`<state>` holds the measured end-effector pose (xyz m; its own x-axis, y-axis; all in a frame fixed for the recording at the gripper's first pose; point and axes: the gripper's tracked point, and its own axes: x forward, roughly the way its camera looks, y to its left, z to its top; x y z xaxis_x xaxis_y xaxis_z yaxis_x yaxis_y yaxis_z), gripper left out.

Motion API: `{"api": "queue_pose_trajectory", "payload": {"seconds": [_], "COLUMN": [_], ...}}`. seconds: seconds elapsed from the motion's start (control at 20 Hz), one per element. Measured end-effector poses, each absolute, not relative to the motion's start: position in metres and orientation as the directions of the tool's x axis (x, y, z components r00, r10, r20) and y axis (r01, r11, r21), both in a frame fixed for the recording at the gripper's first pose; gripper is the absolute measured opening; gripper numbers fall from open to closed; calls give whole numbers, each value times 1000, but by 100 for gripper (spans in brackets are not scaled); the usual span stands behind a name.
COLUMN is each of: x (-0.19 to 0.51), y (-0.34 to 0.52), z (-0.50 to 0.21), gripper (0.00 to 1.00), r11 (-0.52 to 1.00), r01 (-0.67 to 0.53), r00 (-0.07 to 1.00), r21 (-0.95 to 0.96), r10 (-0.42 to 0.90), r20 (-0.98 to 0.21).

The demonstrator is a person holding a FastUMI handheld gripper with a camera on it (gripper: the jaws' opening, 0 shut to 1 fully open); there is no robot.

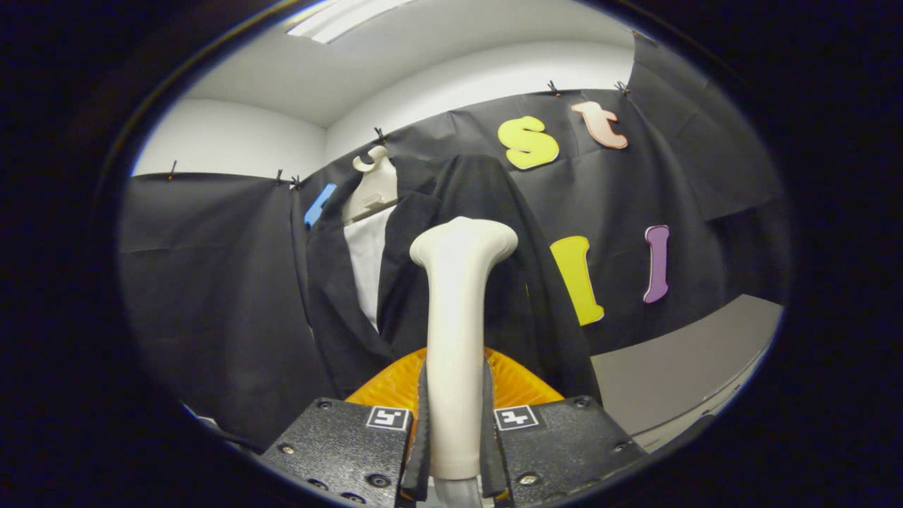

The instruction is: Iron the clothes twice with a garment steamer, once on the left side and once on the right side.

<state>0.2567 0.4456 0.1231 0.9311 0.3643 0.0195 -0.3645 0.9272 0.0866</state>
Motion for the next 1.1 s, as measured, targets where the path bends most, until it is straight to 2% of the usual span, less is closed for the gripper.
{"api": "queue_pose_trajectory", "payload": {"seconds": [1.1], "x": [237], "y": [444], "z": [21], "gripper": [31], "r11": [947], "r01": [-308], "r00": [935], "r21": [90], "r10": [319], "r20": [-154]}}
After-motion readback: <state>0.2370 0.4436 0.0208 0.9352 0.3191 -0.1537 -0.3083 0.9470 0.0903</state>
